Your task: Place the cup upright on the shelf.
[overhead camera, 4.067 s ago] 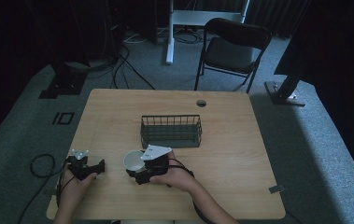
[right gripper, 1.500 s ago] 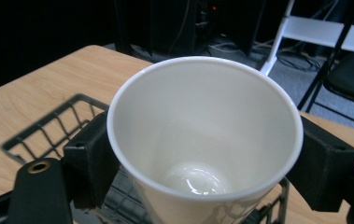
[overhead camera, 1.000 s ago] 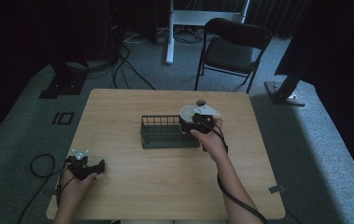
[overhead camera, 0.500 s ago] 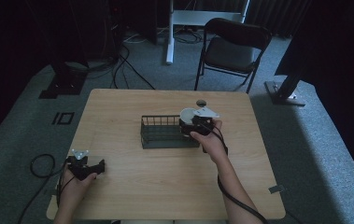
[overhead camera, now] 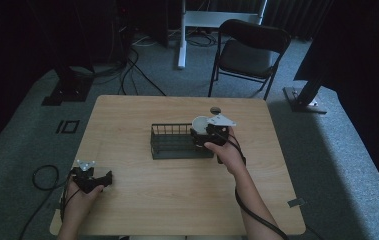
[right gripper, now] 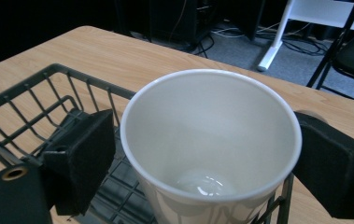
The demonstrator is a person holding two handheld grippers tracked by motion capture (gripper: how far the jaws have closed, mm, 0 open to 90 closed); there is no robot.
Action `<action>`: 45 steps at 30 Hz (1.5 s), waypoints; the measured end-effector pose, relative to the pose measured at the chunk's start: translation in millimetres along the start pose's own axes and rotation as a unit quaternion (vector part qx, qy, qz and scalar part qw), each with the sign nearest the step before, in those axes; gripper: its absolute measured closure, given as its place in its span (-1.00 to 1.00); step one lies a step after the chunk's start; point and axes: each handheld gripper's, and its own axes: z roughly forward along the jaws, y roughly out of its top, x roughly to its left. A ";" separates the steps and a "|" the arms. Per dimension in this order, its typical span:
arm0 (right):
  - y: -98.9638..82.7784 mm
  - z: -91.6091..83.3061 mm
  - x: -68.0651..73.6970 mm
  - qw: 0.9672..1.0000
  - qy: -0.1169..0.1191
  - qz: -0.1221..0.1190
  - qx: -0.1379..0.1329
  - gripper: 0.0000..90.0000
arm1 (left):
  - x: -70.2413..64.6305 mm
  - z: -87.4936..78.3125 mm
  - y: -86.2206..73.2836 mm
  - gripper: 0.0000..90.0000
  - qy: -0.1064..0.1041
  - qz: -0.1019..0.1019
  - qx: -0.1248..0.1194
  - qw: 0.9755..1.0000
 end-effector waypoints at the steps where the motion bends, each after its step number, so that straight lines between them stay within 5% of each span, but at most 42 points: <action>1: 0.1 -1.0 -0.3 1.000 0.001 0.000 0.000 -0.76 | 0.0 0.0 0.0 -0.80 0.000 0.000 0.000 1.000; 25: -8.1 -32.7 -7.0 1.000 0.005 -0.002 -0.024 -0.76 | 0.0 0.0 0.0 -0.80 0.000 0.000 0.000 1.000; 45: -49.2 -56.7 -24.5 1.000 -0.001 0.011 -0.017 -0.76 | -0.1 0.1 0.0 -0.80 0.000 0.000 0.000 1.000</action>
